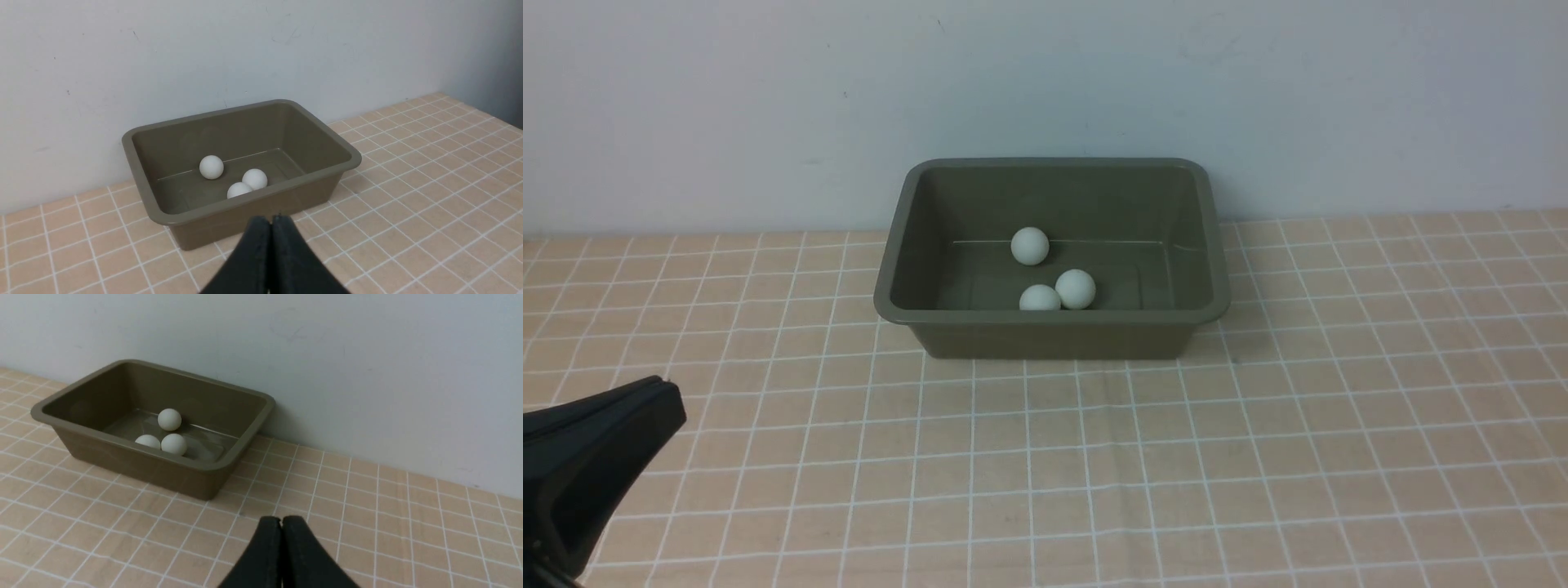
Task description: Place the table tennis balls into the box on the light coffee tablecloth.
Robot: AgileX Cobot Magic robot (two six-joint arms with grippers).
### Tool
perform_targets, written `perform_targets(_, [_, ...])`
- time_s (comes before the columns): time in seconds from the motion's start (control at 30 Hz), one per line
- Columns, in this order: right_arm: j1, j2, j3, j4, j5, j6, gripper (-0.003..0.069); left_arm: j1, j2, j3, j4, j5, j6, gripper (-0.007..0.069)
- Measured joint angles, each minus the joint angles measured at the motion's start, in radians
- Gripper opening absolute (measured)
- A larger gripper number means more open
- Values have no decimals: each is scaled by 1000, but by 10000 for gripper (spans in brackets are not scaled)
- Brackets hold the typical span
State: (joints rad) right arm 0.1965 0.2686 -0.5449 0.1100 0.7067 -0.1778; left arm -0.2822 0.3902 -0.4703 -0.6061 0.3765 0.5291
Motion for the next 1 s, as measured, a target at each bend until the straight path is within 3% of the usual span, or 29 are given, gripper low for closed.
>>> perform_targets(0.23, [0,0,1,0,50,0,-18,7,-17,24,118,7,122,-69])
perform_targets(0.33, [0,0,1,0,55,0,-18,75,-78,91,161,15,154,-69])
perform_targets(0.5, [0,0,1,0,60,0,-18,224,-220,247,169,21,162,-69])
perform_targets(0.63, [0,0,1,0,62,0,-18,284,-327,338,169,31,162,-69])
perform_targets(1.0, [0,0,2,0,76,0,-18,319,-401,421,169,27,106,-69])
